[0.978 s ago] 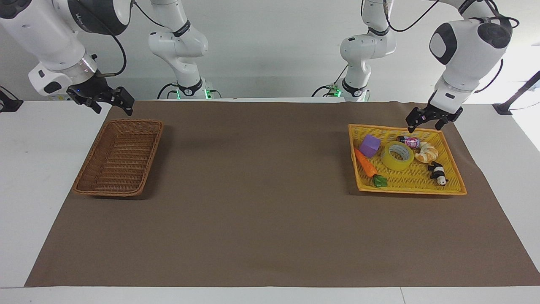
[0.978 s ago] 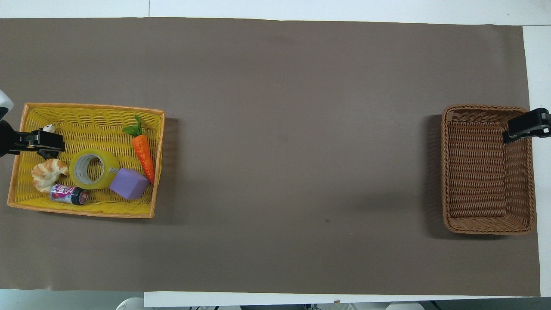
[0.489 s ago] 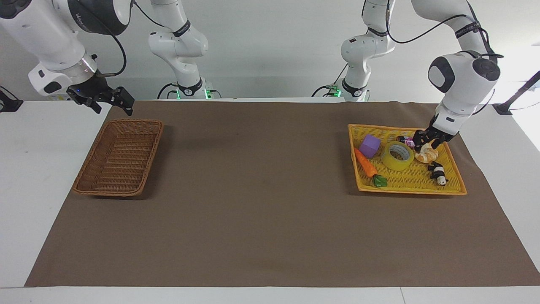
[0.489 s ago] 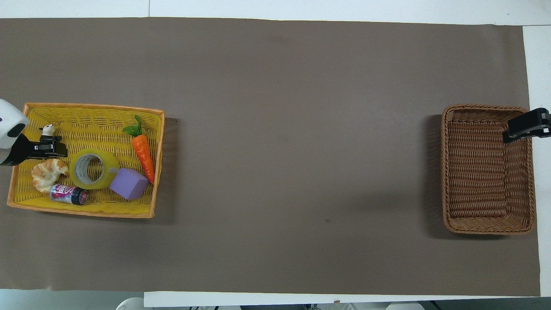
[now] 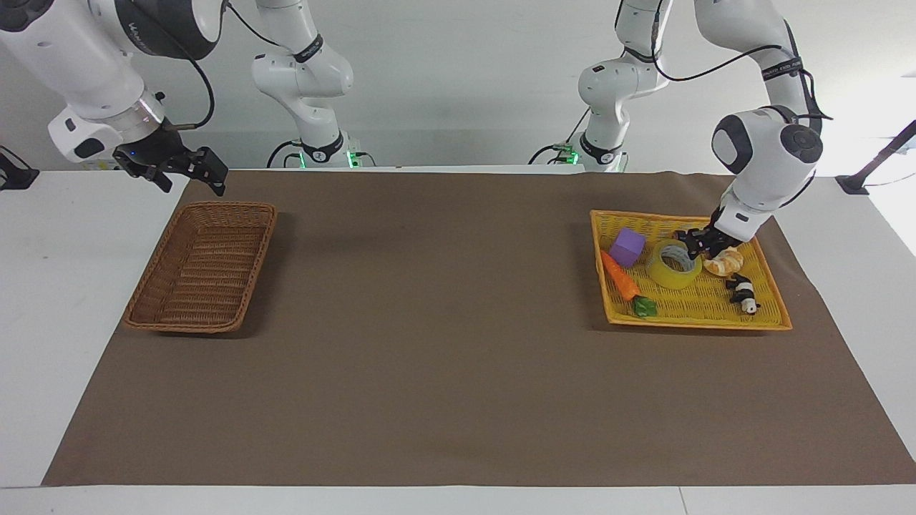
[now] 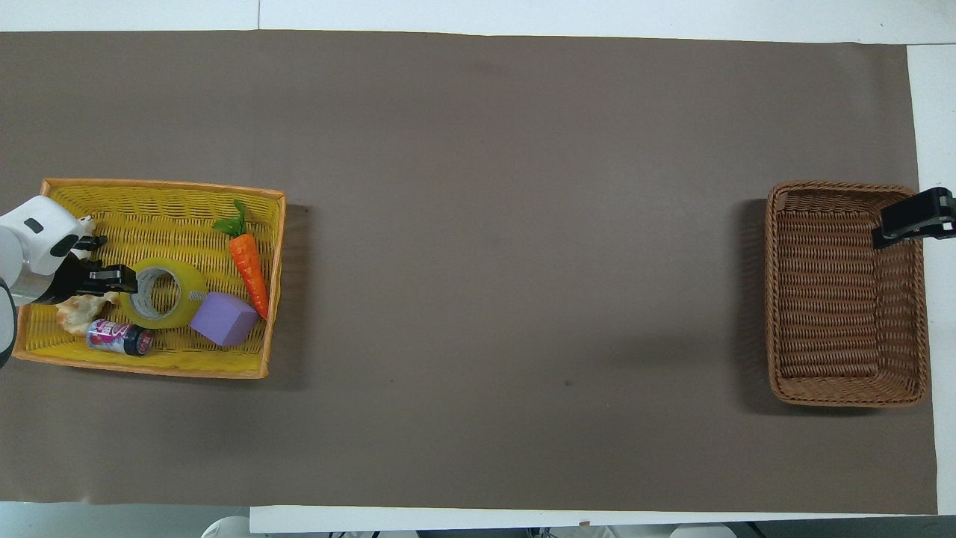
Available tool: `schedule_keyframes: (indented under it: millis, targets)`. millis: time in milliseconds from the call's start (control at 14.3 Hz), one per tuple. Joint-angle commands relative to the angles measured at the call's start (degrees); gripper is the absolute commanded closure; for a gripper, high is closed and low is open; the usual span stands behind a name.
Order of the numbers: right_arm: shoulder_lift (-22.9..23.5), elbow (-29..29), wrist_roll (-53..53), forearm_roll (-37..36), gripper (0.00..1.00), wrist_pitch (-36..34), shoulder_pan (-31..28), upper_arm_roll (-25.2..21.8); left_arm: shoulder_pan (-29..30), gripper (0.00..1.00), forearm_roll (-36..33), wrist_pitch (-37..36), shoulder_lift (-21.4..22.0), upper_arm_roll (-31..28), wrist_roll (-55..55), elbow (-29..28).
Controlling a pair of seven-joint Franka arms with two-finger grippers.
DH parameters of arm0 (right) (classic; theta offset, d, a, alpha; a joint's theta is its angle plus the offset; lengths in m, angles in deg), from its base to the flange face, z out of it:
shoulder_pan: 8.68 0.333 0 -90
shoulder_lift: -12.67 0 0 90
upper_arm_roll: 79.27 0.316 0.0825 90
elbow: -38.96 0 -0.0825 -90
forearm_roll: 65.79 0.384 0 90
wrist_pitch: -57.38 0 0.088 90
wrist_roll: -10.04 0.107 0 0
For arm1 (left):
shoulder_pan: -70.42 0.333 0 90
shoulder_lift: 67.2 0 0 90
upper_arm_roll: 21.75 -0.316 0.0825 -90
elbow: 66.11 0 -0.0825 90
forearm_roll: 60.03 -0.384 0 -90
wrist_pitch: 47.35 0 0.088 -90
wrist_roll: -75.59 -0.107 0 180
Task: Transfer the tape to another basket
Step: 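Lower the left gripper into the yellow basket toward the tape roll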
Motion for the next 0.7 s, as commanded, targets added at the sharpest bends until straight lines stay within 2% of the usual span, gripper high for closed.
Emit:
schedule_keyframes:
  millis: [0,489,629]
  targets:
    - [-1.3,-1.8,-0.6,-0.3,0.01,1.2,-0.2,0.2,1.6,0.48,0.3,4.4,-0.4,0.3,-1.0,-1.8]
    - [-1.3,-1.8,-0.6,-0.3,0.01,1.2,-0.2,0.2,1.7,0.48,0.3,6.5,-0.7,0.3,-0.8,-5.0]
    - [-1.3,-1.8,-0.6,-0.3,0.01,1.2,-0.2,0.2,1.7,0.53,0.2,6.6,-0.7,0.3,-0.9,-5.1]
